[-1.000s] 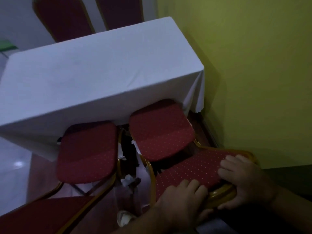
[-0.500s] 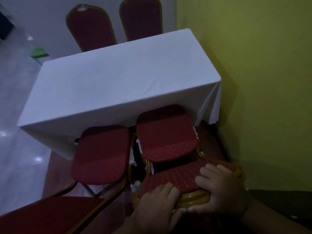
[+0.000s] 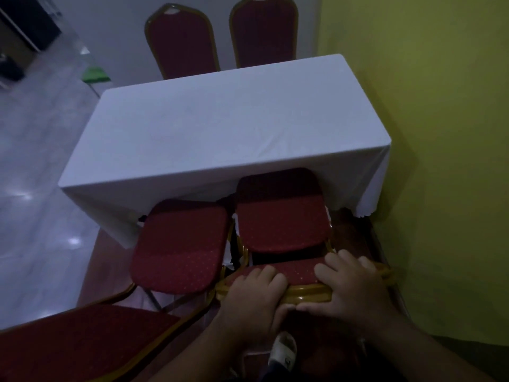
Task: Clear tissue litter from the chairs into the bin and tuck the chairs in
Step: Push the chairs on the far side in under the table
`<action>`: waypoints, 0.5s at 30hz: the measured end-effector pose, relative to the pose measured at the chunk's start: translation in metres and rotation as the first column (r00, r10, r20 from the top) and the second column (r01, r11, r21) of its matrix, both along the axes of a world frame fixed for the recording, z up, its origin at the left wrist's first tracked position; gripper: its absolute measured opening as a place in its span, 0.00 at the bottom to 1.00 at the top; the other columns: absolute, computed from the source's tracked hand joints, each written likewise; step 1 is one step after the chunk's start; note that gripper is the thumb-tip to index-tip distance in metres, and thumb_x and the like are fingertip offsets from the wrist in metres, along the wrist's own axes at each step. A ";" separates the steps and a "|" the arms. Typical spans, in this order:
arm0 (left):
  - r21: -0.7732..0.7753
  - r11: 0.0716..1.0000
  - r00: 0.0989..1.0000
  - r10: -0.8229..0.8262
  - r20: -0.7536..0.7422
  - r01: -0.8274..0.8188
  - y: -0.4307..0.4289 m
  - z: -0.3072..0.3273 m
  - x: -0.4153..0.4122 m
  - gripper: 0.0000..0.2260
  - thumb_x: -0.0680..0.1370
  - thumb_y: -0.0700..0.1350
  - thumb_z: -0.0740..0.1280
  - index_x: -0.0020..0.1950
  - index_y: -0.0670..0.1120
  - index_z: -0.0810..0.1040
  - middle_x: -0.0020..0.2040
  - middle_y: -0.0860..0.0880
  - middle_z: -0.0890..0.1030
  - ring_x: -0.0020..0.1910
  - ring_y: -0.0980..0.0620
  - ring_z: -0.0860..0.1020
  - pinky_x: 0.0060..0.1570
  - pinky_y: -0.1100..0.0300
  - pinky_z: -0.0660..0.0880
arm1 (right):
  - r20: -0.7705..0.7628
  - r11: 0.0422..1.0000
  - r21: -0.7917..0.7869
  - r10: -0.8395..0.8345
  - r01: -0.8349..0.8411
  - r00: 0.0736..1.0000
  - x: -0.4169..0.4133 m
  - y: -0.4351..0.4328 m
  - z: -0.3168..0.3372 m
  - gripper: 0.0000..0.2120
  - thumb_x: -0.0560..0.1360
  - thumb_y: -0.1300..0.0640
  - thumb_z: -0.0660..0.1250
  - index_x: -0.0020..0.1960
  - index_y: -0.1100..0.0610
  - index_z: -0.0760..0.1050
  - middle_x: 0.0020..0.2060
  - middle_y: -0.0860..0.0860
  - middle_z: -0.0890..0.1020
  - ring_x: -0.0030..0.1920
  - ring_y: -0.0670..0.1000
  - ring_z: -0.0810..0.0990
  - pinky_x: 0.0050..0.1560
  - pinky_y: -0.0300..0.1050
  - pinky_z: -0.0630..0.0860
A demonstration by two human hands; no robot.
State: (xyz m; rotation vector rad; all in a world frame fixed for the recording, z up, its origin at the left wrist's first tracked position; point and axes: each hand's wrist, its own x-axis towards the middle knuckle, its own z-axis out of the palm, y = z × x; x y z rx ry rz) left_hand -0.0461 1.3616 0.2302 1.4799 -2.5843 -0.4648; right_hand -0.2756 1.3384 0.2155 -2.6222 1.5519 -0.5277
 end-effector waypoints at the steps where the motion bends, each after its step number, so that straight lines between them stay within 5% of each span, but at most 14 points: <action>1: 0.004 1.000 1.000 0.004 0.010 -0.004 -0.006 0.000 0.002 0.20 0.80 0.66 0.47 0.53 0.52 0.68 0.49 0.51 0.74 0.43 0.52 0.73 0.39 0.53 0.74 | -0.008 1.000 0.000 -0.011 0.011 1.000 0.002 -0.005 0.000 0.33 0.67 0.20 0.55 0.40 0.50 0.72 0.37 0.47 0.73 0.38 0.52 0.71 0.36 0.47 0.65; 10: -0.080 0.965 0.959 0.257 0.117 -0.249 -0.043 0.004 0.000 0.16 0.78 0.62 0.55 0.54 0.52 0.66 0.51 0.49 0.75 0.46 0.48 0.74 0.43 0.49 0.72 | -0.097 0.989 0.044 -0.135 0.140 0.986 0.018 -0.049 0.014 0.35 0.67 0.19 0.52 0.42 0.51 0.70 0.38 0.47 0.72 0.39 0.52 0.69 0.37 0.48 0.64; 15: -0.078 0.962 0.956 0.270 0.114 -0.262 -0.060 0.002 0.000 0.18 0.78 0.64 0.50 0.55 0.51 0.67 0.51 0.49 0.74 0.46 0.48 0.73 0.45 0.49 0.73 | -0.092 0.980 0.082 -0.176 0.184 0.980 0.022 -0.065 0.015 0.36 0.66 0.18 0.47 0.41 0.51 0.67 0.38 0.48 0.71 0.40 0.53 0.69 0.37 0.50 0.65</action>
